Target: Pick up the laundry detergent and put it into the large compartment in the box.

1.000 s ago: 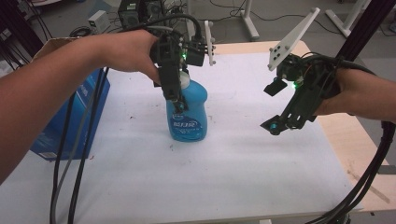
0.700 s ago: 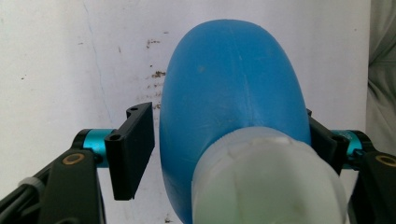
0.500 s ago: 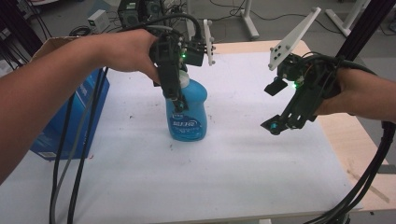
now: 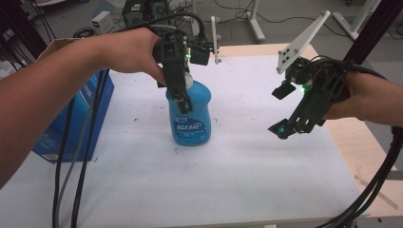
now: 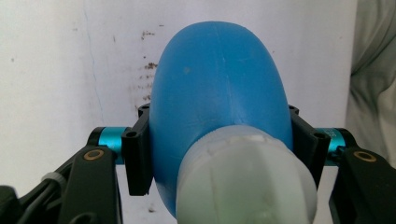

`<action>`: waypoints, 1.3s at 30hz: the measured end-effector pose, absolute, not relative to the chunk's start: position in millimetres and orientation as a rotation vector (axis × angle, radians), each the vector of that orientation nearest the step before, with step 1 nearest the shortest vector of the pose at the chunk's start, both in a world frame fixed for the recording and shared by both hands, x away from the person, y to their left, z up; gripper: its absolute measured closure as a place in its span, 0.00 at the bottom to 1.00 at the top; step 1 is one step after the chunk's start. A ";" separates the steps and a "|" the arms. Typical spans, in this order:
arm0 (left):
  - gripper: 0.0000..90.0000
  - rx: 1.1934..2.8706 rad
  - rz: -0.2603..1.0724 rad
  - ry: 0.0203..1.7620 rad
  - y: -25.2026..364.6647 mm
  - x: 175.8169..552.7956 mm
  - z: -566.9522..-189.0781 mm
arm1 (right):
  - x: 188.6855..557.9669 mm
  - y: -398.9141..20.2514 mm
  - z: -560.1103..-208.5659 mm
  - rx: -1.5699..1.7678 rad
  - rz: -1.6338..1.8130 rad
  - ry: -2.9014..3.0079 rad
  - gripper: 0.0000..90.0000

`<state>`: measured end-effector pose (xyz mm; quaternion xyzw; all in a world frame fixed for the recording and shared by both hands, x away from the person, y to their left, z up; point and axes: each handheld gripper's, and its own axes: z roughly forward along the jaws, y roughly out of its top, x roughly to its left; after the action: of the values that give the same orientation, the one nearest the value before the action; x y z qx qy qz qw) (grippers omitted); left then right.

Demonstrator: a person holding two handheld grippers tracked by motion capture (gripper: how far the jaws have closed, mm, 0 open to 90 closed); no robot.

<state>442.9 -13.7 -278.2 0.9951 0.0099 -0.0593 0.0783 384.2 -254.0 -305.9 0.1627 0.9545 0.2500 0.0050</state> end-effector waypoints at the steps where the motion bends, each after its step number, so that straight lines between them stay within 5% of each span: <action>1: 0.42 2.984 -0.175 0.058 -11.0 442.1 -270.4 | 383.9 -253.6 -305.6 0.510 0.780 2.990 0.01; 22: 0.42 2.934 -0.052 0.337 35.0 422.1 -175.5 | 378.0 -249.2 -301.1 0.491 0.788 2.981 0.01; 39: 0.42 2.902 0.017 0.571 108.2 411.6 -108.3 | 376.5 -242.6 -296.5 0.461 0.790 2.981 0.01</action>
<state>411.6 108.2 -108.3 0.9770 0.1922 0.0059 0.0919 376.5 -242.6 -296.5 0.1479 0.9559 0.2533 0.0119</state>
